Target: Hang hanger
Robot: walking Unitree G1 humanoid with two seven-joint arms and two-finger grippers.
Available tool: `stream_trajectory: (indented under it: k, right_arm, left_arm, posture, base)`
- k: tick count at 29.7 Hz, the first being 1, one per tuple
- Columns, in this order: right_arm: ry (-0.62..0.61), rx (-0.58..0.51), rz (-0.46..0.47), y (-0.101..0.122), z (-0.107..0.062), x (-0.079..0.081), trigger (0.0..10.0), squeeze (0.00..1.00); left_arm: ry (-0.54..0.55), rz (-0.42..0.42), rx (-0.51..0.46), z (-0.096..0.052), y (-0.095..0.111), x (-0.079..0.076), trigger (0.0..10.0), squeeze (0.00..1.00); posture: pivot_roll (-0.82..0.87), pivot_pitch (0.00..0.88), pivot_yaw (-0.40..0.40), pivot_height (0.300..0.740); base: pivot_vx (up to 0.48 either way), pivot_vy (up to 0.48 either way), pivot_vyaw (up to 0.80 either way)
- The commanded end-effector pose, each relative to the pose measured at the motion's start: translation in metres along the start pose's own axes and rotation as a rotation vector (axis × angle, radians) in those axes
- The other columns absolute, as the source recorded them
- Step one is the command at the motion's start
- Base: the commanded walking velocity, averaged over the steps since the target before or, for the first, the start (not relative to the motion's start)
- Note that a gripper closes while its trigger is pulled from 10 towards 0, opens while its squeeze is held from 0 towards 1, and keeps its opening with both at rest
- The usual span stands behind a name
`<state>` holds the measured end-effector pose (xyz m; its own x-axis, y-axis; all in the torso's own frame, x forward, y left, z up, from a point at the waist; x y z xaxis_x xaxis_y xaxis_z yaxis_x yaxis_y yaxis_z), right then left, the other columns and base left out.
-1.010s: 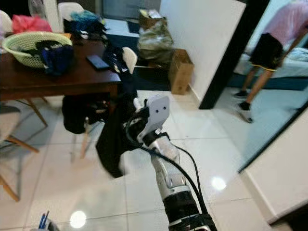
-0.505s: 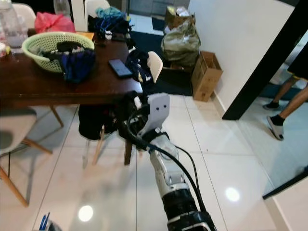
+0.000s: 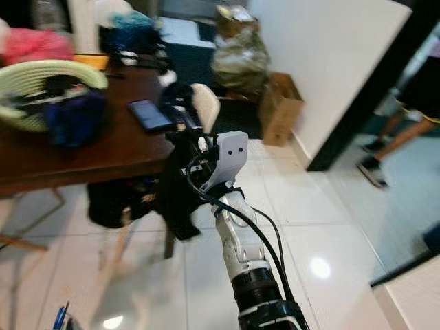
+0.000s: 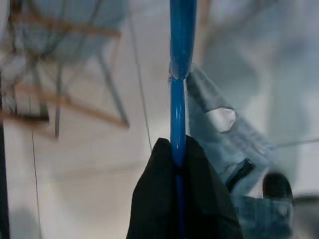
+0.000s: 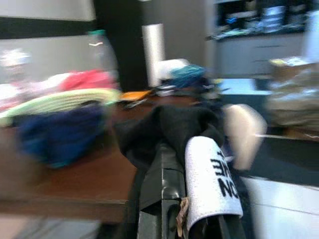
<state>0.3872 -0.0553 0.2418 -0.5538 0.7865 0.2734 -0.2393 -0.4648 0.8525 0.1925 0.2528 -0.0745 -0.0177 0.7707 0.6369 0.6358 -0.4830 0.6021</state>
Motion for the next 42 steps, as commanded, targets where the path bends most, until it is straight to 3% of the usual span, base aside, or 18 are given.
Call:
stream_trajectory:
  k: [1,8,9,10,11,13,17,21,28,29,32,35,42]
  right_arm:
    - [-0.021,-0.01,0.009,0.002,-0.002,-0.005,10.0,0.0]
    - [0.012,-0.036,0.014,0.006,0.0,0.0,10.0,0.0]
    - [0.061,-0.031,0.032,0.006,0.001,0.008,10.0,0.0]
    - [0.195,-0.016,0.057,0.006,0.0,0.029,10.0,0.0]
    - [0.195,-0.016,0.057,0.006,0.0,0.029,10.0,0.0]
    - [0.349,0.003,0.085,0.008,-0.002,0.054,10.0,0.0]
    - [0.439,-0.007,0.078,0.015,-0.001,0.071,10.0,0.0]
    - [0.43,-0.026,0.112,0.021,0.003,0.07,10.0,0.0]
    - [0.614,0.009,0.29,0.028,-0.007,0.091,10.0,0.0]
    - [0.645,-0.01,0.362,0.036,-0.007,0.096,10.0,0.0]
    - [0.604,-0.096,0.391,0.055,0.008,0.096,10.0,0.0]
    - [0.457,-0.216,0.26,0.07,0.032,0.087,10.0,0.0]
    - [0.402,-0.263,0.247,0.074,0.054,0.096,10.0,0.0]
  left_arm:
    - [-0.013,0.007,-0.03,-0.002,0.006,-0.006,10.0,0.0]
    - [-0.013,0.01,-0.042,-0.002,0.008,-0.007,10.0,0.0]
    - [-0.013,0.011,-0.043,-0.002,0.008,-0.006,10.0,0.0]
    - [-0.015,0.014,-0.045,-0.003,0.008,-0.006,10.0,0.0]
    - [-0.015,0.014,-0.045,-0.003,0.008,-0.006,10.0,0.0]
    - [-0.018,0.017,-0.049,-0.003,0.008,-0.007,10.0,0.0]
    - [-0.02,0.019,-0.052,-0.002,0.009,-0.007,10.0,0.0]
    - [-0.015,0.017,-0.05,-0.003,0.009,-0.007,10.0,0.0]
    - [0.004,0.021,-0.041,-0.003,0.008,-0.005,10.0,0.0]
    - [0.004,0.02,-0.043,-0.003,0.008,-0.005,10.0,0.0]
    - [0.0,0.019,-0.048,-0.003,0.01,-0.005,10.0,0.0]
    - [-0.003,0.019,-0.051,-0.003,0.012,-0.006,10.0,0.0]
    - [-0.006,0.017,-0.053,-0.005,0.012,-0.009,10.0,0.0]
  posture:
    - [0.1,0.092,-0.047,0.74]
    - [0.1,0.092,-0.047,0.74]
    - [0.11,0.09,-0.045,0.74]
    - [0.1,0.089,-0.042,0.74]
    - [0.1,0.089,-0.042,0.74]
    - [0.1,0.089,-0.042,0.74]
    - [0.1,0.089,-0.042,0.74]
    - [0.11,0.085,-0.044,0.74]
    - [0.11,0.081,-0.044,0.74]
    - [0.11,0.081,-0.044,0.74]
    - [0.11,0.081,-0.043,0.74]
    - [0.11,0.082,-0.042,0.74]
    - [0.13,0.092,-0.052,0.74]
  base:
    - [0.458,0.0,0.0]
    - [0.458,0.0,0.0]
    - [0.458,0.0,0.0]
    - [0.458,0.0,0.0]
    - [0.458,0.0,0.0]
    - [0.458,0.0,0.38]
    - [0.457,0.0,0.76]
    - [0.401,0.0,0.0]
    - [0.046,0.0,0.0]
    - [0.0,0.0,0.0]
    - [0.0,0.0,0.0]
    - [0.0,0.0,0.0]
    - [0.0,0.0,0.0]
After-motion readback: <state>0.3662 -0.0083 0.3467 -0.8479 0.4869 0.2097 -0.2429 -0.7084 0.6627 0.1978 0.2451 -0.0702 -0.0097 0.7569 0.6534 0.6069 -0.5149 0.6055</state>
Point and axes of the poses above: a point about 5 cm out from each wrist's last joint towards the gripper, its own z axis pointing out of the wrist towards the gripper, its own y axis along the axis of the wrist's last joint, x = y × z, the point moved 4 cm from there along z, pointing out of the wrist towards the gripper, and after that the axes turned 13 degrees about z, right-handed, at the moved point
